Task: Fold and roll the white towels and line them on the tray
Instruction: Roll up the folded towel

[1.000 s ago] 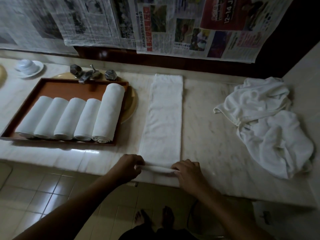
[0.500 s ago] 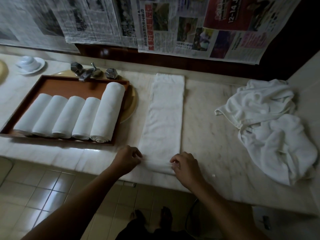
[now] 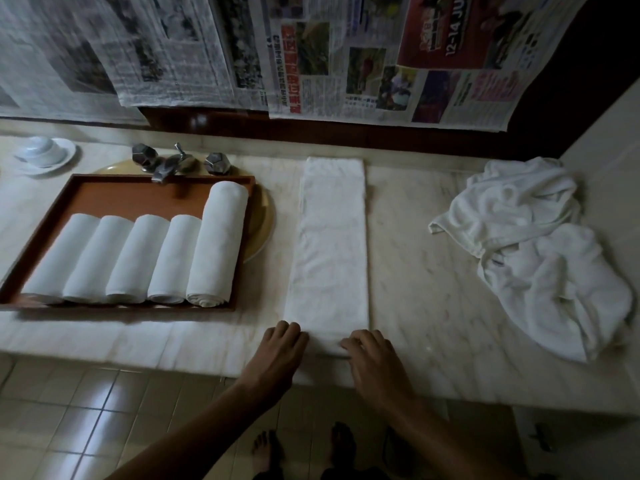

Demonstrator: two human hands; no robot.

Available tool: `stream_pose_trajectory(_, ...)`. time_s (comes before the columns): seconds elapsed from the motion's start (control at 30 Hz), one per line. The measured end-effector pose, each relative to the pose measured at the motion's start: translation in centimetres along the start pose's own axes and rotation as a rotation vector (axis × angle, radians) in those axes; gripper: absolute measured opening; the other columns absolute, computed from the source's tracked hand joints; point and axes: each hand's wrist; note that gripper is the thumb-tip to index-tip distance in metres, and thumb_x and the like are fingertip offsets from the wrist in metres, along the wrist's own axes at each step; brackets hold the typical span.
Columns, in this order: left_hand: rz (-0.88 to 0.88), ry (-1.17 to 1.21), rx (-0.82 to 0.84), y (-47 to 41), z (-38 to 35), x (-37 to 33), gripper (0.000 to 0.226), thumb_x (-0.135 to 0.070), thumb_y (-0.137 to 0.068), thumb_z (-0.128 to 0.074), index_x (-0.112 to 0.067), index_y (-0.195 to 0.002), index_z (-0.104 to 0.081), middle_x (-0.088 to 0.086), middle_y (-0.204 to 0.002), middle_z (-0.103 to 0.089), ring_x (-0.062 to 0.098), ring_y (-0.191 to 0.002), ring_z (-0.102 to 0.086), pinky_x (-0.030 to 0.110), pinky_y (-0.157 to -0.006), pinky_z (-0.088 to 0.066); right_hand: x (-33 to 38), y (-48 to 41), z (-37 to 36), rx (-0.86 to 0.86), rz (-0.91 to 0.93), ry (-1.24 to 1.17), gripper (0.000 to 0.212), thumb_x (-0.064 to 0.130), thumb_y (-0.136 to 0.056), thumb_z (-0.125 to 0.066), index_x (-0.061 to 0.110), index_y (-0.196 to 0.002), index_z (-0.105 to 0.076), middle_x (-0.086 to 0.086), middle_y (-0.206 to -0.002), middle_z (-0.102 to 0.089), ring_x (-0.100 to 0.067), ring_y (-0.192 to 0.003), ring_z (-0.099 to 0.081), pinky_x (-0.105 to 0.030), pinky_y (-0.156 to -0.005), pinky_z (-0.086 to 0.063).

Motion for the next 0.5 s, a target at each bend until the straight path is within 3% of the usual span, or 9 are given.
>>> stream_pose_trajectory(0.2, -0.018, 0.018, -0.031, -0.5, 0.5, 1.4, 0.039, -0.013, -0.078, -0.072, -0.023, -0.115, -0.065, -0.005, -0.108, -0.060, 0.014, -0.092, -0.051, 0.030, -0.078, -0.051, -0.6, -1.5, 0.6, 0.067, -0.042, 0.020, 0.045, 0.006, -0.073, -0.060, 0.030, -0.111, -0.068, 0.011, -0.108, -0.066, -0.019, -0.099, -0.062, -0.038, -0.077, -0.050)
stream_pose_trajectory(0.3, 0.053, 0.162, -0.033, -0.7, 1.6, 1.6, 0.032, -0.011, -0.087, -0.059, -0.022, -0.116, -0.068, -0.006, -0.112, -0.065, 0.015, -0.097, -0.053, 0.030, -0.082, -0.049, -1.6, -1.6, 0.6, 0.114, -0.106, -0.092, 0.047, 0.001, -0.077, -0.066, 0.031, -0.113, -0.072, 0.011, -0.111, -0.066, -0.017, -0.103, -0.062, -0.038, -0.080, -0.052)
stream_pose_trajectory(0.4, 0.141, 0.355, -0.009, -0.7, 3.0, 1.9, 0.023, -0.014, -0.089, -0.065, -0.025, -0.108, -0.070, -0.010, -0.104, -0.069, 0.009, -0.094, -0.060, 0.023, -0.080, -0.049, -1.7, -1.4, 1.3, 0.152, -0.192, -0.316, 0.035, 0.003, -0.090, -0.063, 0.024, -0.114, -0.077, 0.004, -0.113, -0.068, -0.014, -0.105, -0.063, -0.029, -0.092, -0.052)
stream_pose_trajectory(0.5, 0.299, 0.605, 0.007, -0.6, 3.6, 2.7, 0.021, -0.013, -0.086, -0.075, -0.031, -0.095, -0.069, -0.013, -0.090, -0.072, -0.001, -0.080, -0.066, 0.013, -0.069, -0.050, -1.6, -1.4, 1.8, 0.073, -0.298, -0.462, 0.020, 0.015, -0.093, -0.070, 0.022, -0.109, -0.078, 0.007, -0.108, -0.074, -0.008, -0.102, -0.067, -0.029, -0.092, -0.053)
Point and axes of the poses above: each hand's wrist, its own y-axis away from the middle knuckle, its own z-axis out of the back of the hand, x = y × z
